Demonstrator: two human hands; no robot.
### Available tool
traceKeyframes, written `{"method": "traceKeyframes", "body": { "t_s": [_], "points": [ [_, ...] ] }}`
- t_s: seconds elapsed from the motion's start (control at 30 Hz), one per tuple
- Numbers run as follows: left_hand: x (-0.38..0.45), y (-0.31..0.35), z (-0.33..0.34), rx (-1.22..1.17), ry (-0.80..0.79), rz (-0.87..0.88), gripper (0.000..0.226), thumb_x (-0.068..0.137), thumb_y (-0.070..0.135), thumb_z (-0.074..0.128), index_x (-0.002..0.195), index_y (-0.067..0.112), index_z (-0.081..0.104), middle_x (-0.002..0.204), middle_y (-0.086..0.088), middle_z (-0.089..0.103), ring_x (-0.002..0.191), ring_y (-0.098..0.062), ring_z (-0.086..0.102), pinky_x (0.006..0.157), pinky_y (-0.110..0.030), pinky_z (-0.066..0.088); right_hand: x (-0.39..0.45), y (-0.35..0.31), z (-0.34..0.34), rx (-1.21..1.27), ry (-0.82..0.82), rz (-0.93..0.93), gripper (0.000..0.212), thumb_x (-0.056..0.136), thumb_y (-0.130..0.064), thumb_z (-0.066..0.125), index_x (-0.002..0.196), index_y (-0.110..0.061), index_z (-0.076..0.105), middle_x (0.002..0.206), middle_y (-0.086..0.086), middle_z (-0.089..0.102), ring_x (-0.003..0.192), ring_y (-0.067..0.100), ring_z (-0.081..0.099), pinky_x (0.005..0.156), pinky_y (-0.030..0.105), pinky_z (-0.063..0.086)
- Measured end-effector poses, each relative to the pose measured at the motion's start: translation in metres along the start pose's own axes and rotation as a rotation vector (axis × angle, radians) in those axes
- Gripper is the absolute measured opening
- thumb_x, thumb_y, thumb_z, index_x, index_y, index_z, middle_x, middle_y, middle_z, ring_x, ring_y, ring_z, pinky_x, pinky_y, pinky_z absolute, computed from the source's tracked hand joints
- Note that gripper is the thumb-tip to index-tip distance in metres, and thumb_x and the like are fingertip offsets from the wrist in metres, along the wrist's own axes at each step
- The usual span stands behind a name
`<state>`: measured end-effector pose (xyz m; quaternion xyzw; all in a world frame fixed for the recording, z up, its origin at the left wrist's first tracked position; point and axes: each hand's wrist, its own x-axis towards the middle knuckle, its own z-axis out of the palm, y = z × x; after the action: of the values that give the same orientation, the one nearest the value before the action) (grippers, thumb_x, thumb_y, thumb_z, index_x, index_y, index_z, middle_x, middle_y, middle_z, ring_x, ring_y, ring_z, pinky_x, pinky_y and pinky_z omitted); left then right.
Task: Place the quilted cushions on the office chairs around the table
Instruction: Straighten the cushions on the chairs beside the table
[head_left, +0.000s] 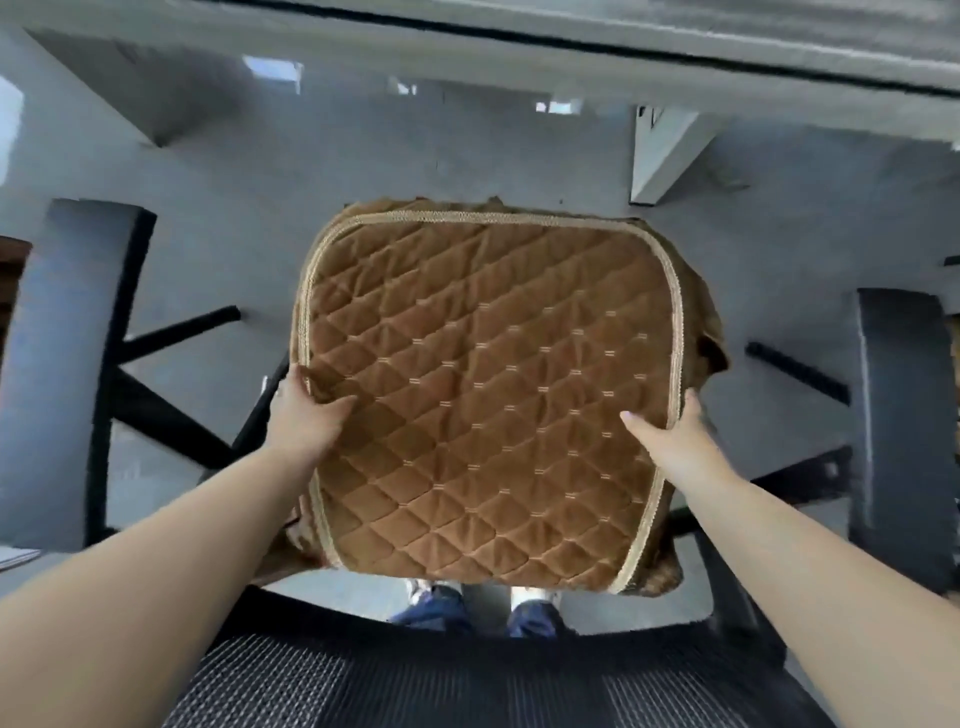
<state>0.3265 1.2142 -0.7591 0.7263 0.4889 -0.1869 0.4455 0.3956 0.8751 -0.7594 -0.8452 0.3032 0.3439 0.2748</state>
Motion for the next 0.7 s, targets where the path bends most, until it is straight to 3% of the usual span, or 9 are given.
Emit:
{"method": "traceKeyframes", "body": {
  "t_s": [0.1, 0.17, 0.2, 0.33, 0.47, 0.7],
  "points": [
    [0.013, -0.002, 0.002, -0.003, 0.009, -0.001, 0.074, 0.071, 0.035, 0.068, 0.139, 0.025, 0.04, 0.132, -0.007, 0.055, 0.116, -0.032, 0.056, 0.097, -0.044, 0.05, 0.013, -0.002, 0.009, 0.053, 0.092, 0.006, 0.098, 0.082, -0.049, 0.066, 0.153, -0.02, 0.005, 0.153, 0.012, 0.029, 0.138, 0.032, 0.035, 0.107, 0.045, 0.037],
    [0.015, 0.002, 0.002, 0.05, 0.035, 0.001, 0.078, 0.076, 0.032, 0.062, 0.147, 0.023, 0.032, 0.143, -0.011, 0.045, 0.122, -0.033, 0.051, 0.099, -0.044, 0.047, 0.014, -0.002, 0.009, 0.104, 0.162, 0.015, 0.092, 0.083, -0.044, 0.067, 0.152, -0.018, 0.013, 0.146, 0.014, 0.038, 0.127, 0.034, 0.047, 0.09, 0.038, 0.045],
    [0.015, 0.004, 0.002, 0.077, 0.032, 0.021, 0.082, 0.075, 0.032, 0.06, 0.149, 0.025, 0.028, 0.147, -0.012, 0.039, 0.125, -0.033, 0.049, 0.1, -0.044, 0.047, 0.015, -0.001, 0.006, 0.104, 0.207, 0.014, 0.09, 0.082, -0.044, 0.067, 0.151, -0.016, 0.016, 0.143, 0.015, 0.039, 0.125, 0.035, 0.048, 0.089, 0.038, 0.045],
    [0.01, 0.005, 0.01, 0.127, -0.032, 0.106, 0.086, 0.074, 0.032, 0.06, 0.15, 0.031, 0.022, 0.149, -0.01, 0.032, 0.13, -0.03, 0.042, 0.104, -0.048, 0.042, 0.017, 0.007, -0.006, -0.025, 0.305, 0.034, 0.095, 0.08, -0.052, 0.066, 0.15, -0.012, 0.016, 0.144, 0.02, 0.037, 0.131, 0.038, 0.038, 0.103, 0.048, 0.037],
    [0.016, 0.006, 0.012, 0.163, 0.009, 0.084, 0.076, 0.083, 0.028, 0.061, 0.149, 0.026, 0.026, 0.149, -0.014, 0.029, 0.132, -0.034, 0.039, 0.104, -0.043, 0.041, 0.016, 0.002, -0.004, -0.02, 0.238, 0.032, 0.093, 0.08, -0.051, 0.066, 0.149, -0.013, 0.016, 0.14, 0.019, 0.038, 0.126, 0.039, 0.044, 0.1, 0.048, 0.042],
    [0.013, 0.004, 0.01, 0.193, 0.029, 0.066, 0.081, 0.085, 0.031, 0.062, 0.153, 0.025, 0.018, 0.153, -0.016, 0.022, 0.131, -0.036, 0.041, 0.104, -0.044, 0.04, 0.02, 0.0, 0.004, 0.008, 0.202, 0.012, 0.092, 0.079, -0.05, 0.067, 0.149, -0.016, 0.018, 0.138, 0.018, 0.039, 0.121, 0.039, 0.049, 0.097, 0.051, 0.046]
  ]
}}
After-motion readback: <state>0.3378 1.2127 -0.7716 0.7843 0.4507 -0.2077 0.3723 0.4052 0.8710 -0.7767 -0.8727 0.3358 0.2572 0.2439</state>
